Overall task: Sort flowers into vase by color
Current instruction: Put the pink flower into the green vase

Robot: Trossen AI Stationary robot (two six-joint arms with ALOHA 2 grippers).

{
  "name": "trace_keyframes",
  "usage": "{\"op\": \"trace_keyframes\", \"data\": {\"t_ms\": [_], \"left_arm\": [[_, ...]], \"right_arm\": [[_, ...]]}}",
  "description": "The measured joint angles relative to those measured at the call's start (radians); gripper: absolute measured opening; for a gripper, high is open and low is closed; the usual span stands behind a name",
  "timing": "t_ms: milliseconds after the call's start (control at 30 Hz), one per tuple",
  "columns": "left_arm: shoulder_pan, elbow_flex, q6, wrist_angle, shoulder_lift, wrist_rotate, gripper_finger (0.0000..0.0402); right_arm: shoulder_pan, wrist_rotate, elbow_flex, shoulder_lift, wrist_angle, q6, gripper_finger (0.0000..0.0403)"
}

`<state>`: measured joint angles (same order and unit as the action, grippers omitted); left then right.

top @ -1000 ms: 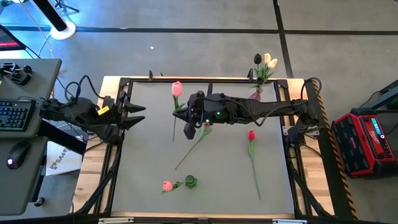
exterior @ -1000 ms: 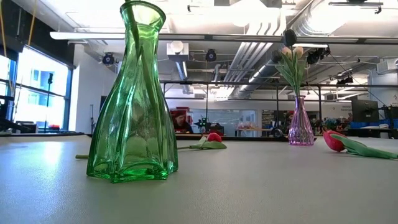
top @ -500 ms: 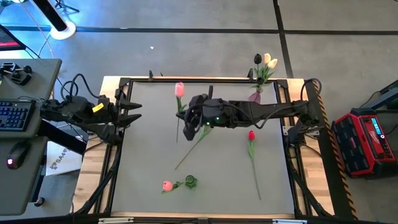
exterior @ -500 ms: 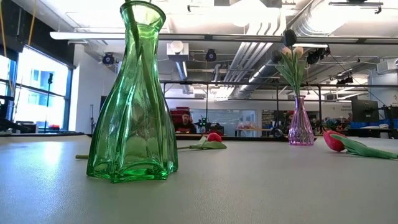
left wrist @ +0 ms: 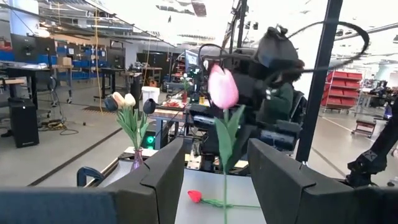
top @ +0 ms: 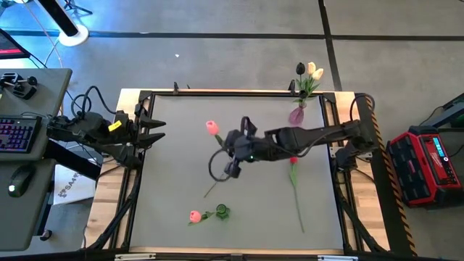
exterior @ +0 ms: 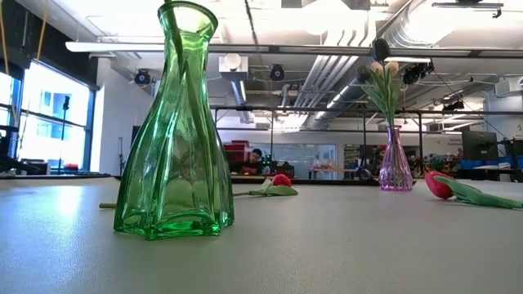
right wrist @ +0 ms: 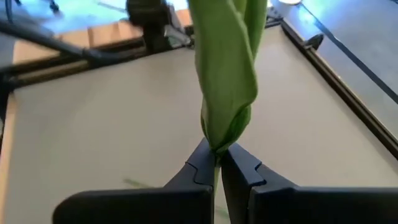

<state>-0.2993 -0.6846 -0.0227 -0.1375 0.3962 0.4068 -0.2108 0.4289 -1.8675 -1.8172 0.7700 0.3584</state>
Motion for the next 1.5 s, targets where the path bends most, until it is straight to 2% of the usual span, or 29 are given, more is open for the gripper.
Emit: {"op": "trace_keyframes", "data": {"t_ms": [333, 600, 1100, 1500], "left_arm": [[0.0, 0.0, 0.0, 0.0, 0.0, 0.0, 0.0165], [0.0, 0.0, -0.001, -0.001, 0.0, 0.0, 0.0165], [0.0, 0.0, -0.001, -0.001, 0.0, 0.0, 0.0165], [0.0, 0.0, -0.001, 0.0, 0.0, 0.0, 0.0163]], "right_arm": [[-0.138, 0.001, 0.0, 0.0, -0.018, -0.026, 0.0], [-0.219, 0.014, 0.0, 0.025, -0.124, -0.001, 0.0], [-0.271, 0.023, 0.0, 0.026, -0.263, -0.05, 0.0], [-0.281, -0.018, 0.0, -0.056, -0.337, -0.098, 0.0]]}}
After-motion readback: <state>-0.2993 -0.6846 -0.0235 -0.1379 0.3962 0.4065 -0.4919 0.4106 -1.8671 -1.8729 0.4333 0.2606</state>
